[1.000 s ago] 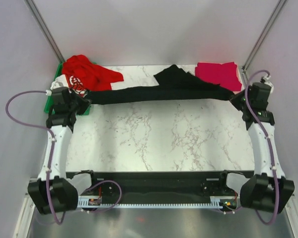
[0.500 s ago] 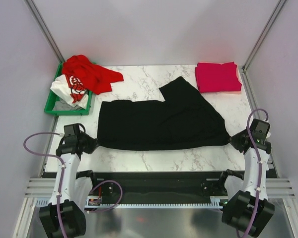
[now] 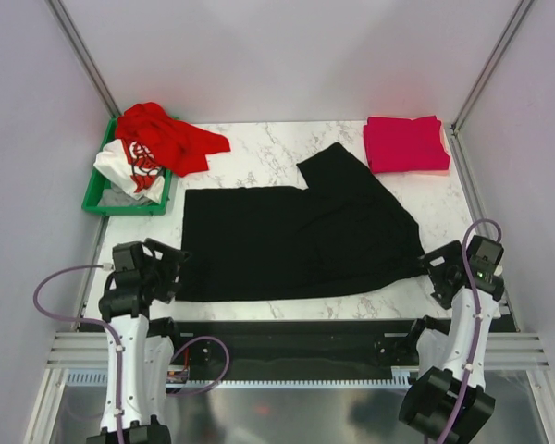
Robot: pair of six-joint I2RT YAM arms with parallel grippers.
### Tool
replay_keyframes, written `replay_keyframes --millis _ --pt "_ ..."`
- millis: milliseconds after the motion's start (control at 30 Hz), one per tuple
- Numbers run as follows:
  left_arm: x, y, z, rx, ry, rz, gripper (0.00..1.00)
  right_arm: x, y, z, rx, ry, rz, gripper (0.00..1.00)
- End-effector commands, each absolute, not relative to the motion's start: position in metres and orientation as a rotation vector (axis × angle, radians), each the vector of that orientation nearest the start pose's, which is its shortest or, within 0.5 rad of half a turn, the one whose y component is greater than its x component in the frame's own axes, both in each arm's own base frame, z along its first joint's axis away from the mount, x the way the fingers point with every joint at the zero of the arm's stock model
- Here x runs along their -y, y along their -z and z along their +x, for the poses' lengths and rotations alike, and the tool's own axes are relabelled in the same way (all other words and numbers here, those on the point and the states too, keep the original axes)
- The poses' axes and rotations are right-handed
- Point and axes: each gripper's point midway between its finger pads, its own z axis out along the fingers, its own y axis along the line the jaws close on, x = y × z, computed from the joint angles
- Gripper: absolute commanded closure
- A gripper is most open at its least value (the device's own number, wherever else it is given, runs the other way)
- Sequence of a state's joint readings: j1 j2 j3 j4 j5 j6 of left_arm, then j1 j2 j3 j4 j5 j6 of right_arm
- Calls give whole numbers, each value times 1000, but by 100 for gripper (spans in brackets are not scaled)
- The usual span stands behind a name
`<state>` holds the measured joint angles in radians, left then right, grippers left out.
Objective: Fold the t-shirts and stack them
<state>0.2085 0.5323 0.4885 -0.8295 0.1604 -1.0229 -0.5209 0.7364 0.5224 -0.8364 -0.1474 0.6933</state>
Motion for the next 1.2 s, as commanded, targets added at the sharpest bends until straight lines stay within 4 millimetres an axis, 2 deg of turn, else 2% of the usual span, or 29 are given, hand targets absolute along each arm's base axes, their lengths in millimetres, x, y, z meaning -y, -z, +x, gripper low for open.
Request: replay_keyframes --millis 0,33,67,100,133,167,200,233,267,300,333,367,400,433,467,533,567,633,667,733,767,833,867,900,933,967,1000,1067,1167 --pt "14 -141 194 -1979 525 -1387 0 50 -106 186 -2123 -238 1398 2" --pt "6 -150 197 -1976 467 -1339 0 53 -115 192 -2115 -234 1379 2" --pt "2 -174 205 -1959 455 -1284 0 56 -127 200 -2107 -243 1346 2" --pt "-3 -189 214 -1948 429 -1190 0 60 -150 220 -2085 -261 1264 2" --pt "-7 -200 220 -1937 403 -1145 0 55 -163 234 -2080 -321 1203 3" --pt "-10 -221 228 -1911 395 -1083 0 51 -187 252 -2046 -359 1122 5" --pt "-12 -225 239 -1934 378 -1035 0 34 -200 276 -2058 -417 1000 6" --pt "-12 -228 242 -1981 345 -922 0 22 -213 289 -2065 -428 933 6" --pt "-13 -232 246 -2000 330 -871 0 21 -250 310 -2014 -366 854 5" --pt "-14 -223 251 -2074 293 -787 0 -13 -241 332 -2122 -368 733 5" --pt "-10 -221 252 -2111 308 -732 2 -23 -247 347 -2146 -342 640 4" --pt "-8 -216 252 -2142 311 -699 3 -34 -251 378 -2172 -327 577 3" --pt "-6 -215 250 -2156 310 -640 4 -50 -254 396 -2176 -345 501 4" --pt "0 -215 248 -2160 322 -599 6 -56 -252 413 -2190 -338 419 3" --pt "3 -207 245 -2171 309 -579 7 -67 -245 445 -2214 -355 371 4" --pt "6 -209 240 -2122 277 -531 7 -89 -240 479 -2228 -412 251 4" --pt "7 -204 240 -2106 282 -534 6 -98 -231 508 -2232 -422 168 5" --pt "19 -209 238 -2058 354 -466 7 -110 -223 535 -2224 -407 94 5" --pt "23 -210 241 -2049 373 -439 7 -116 -213 560 -2219 -396 68 5" --pt "30 -210 241 -2064 391 -388 8 -120 -199 581 -2226 -385 43 5" --pt "31 -205 243 -2081 390 -392 8 -123 -187 602 -2221 -381 46 5" --pt "30 -203 244 -2092 381 -399 9 -128 -172 620 -2216 -394 56 6" --pt "30 -200 244 -2103 382 -403 10 -132 -157 632 -2214 -401 57 6" --pt "31 -200 245 -2105 390 -399 11 -141 -152 641 -2192 -407 38 6" --pt "34 -200 245 -2109 405 -390 12 -142 -144 646 -2188 -396 37 6" --pt "34 -198 245 -2112 405 -390 12 -146 -127 653 -2194 -386 27 6" --pt "35 -199 245 -2112 407 -387 13 -152 -122 658 -2178 -373 11 6" --pt "35 -198 244 -2113 410 -385 14 -151 -101 667 -2178 -312 18 7" --pt "38 -200 244 -2107 424 -372 15 -142 -80 677 -2171 -257 52 10"
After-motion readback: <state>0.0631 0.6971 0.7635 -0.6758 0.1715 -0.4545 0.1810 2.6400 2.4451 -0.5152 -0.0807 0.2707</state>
